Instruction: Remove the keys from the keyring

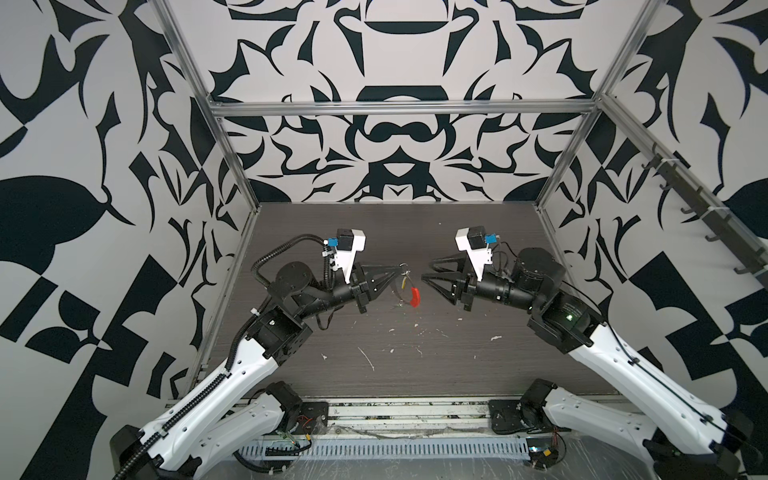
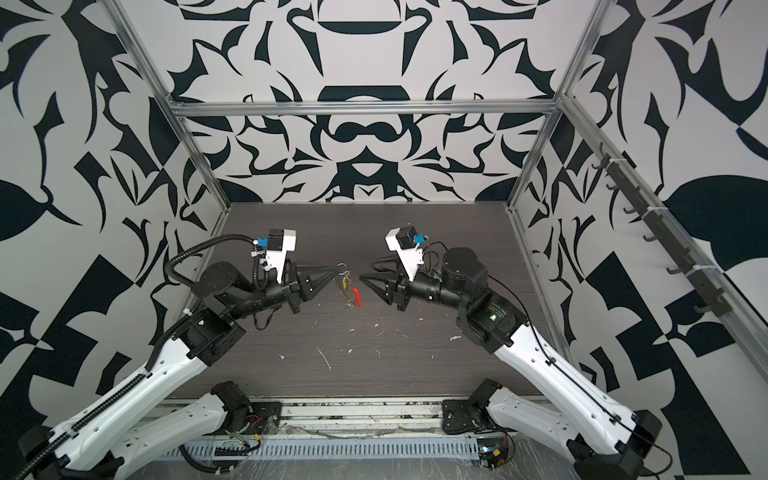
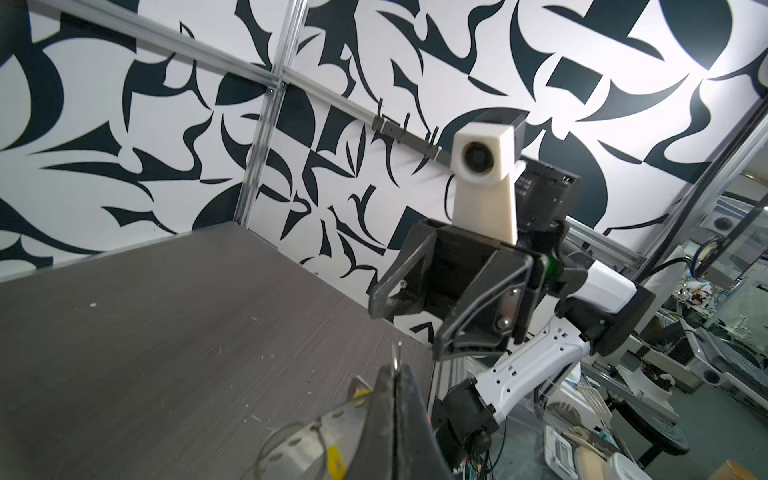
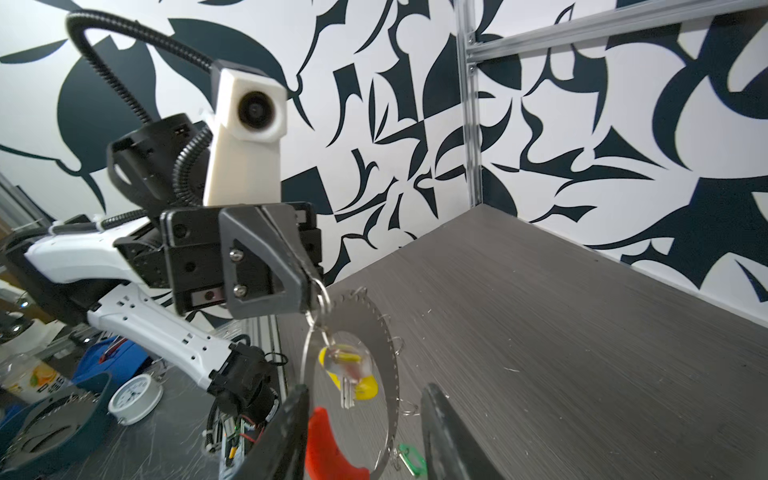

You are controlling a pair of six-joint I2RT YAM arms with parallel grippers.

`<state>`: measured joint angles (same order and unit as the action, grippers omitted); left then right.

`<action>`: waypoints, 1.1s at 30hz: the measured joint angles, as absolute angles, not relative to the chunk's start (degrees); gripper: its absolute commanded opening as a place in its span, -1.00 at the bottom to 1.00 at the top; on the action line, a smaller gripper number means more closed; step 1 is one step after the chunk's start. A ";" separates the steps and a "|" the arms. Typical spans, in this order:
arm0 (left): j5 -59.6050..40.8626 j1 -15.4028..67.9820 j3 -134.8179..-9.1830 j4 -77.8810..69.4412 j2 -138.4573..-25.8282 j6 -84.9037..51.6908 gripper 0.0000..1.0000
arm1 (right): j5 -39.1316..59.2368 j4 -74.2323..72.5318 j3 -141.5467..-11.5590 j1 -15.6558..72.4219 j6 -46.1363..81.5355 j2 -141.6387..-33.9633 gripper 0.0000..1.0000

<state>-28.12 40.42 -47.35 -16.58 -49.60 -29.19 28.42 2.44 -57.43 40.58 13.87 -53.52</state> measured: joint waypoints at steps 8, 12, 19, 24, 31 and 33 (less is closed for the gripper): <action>-28.18 40.42 -47.33 -21.58 -50.00 -31.20 -1.00 | 26.22 -3.75 -56.07 43.22 14.81 -55.61 0.06; -28.25 40.42 -47.33 -22.44 -50.41 -31.88 -1.00 | 24.91 -4.27 -56.07 46.19 13.37 -56.69 0.09; -28.27 40.42 -47.27 -23.24 -50.63 -32.73 -1.00 | 21.47 -4.01 -56.21 49.65 10.35 -58.26 -0.05; -28.27 40.42 -47.22 -23.38 -50.63 -33.06 -1.00 | 18.59 -3.49 -57.08 51.13 8.19 -58.48 -0.20; -28.27 40.42 -47.20 -23.38 -50.63 -33.15 -1.00 | 15.33 -2.35 -59.09 52.97 5.54 -59.31 -0.70; -28.27 40.42 -47.20 -23.38 -50.63 -33.17 -1.00 | 14.48 -1.91 -59.33 53.39 4.84 -59.35 -0.86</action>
